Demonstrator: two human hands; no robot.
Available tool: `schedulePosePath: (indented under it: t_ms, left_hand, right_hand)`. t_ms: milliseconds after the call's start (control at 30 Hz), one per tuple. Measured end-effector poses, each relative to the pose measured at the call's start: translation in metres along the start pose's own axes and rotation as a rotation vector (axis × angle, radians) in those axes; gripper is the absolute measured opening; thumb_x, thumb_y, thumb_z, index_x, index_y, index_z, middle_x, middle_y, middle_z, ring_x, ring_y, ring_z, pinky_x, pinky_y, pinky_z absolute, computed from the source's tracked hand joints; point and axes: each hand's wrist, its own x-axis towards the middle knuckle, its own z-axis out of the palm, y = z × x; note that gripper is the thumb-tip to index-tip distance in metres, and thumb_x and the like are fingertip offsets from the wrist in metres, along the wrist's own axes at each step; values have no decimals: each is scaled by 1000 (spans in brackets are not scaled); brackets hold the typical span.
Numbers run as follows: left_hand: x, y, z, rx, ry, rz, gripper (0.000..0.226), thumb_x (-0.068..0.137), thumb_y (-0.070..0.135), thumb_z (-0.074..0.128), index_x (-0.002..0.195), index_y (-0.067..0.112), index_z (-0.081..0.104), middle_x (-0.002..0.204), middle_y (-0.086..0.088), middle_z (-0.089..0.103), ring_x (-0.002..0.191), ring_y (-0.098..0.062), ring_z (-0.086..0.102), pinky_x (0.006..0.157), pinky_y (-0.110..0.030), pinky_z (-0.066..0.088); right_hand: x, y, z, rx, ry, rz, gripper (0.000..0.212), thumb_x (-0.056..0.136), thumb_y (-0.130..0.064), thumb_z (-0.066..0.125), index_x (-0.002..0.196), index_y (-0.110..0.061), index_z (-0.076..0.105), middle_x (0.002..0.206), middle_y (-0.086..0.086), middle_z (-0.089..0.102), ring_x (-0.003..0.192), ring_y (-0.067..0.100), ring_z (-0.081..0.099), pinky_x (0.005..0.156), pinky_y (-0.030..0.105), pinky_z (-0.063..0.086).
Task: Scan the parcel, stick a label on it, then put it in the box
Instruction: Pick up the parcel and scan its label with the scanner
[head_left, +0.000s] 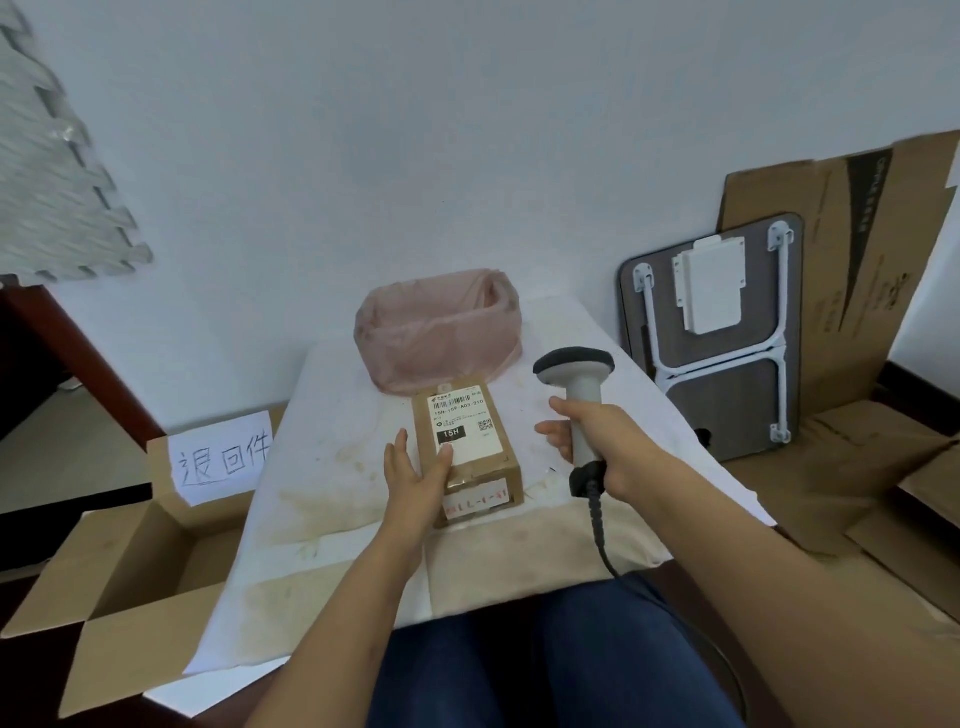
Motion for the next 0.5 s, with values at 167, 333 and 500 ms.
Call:
schedulePosePath:
  t_ms: [167,333,500]
  left_hand:
    - [6,-10,1,-73,-33,-65,87,77,60,59,150,42,16,161,9,16,136,-21,42,107,-46,42]
    - [1,3,3,-192,-109,-118,42,99,25,54,137,25,37,123,-2,64,101,-17,66,69,-27,51]
    - [1,19,-15,-141,-232,-186,58,91,14,67,133,31,31,113,-7,68,90,-22,70,71,-35,56]
  right_hand:
    - [5,28,19,-276,71,-98,28,87,-28,63,109,-14,56,105,9,71,97,26,70,90,38,55]
    - [-2,32,31,-418,46,-171,33,84,-31,63,111,-13,57,103,8,71,93,23,70,86,40,56]
    - [-7,37,28,-464,91,-222,26,85,-32,61,107,-19,56,102,4,71,88,19,71,88,42,56]
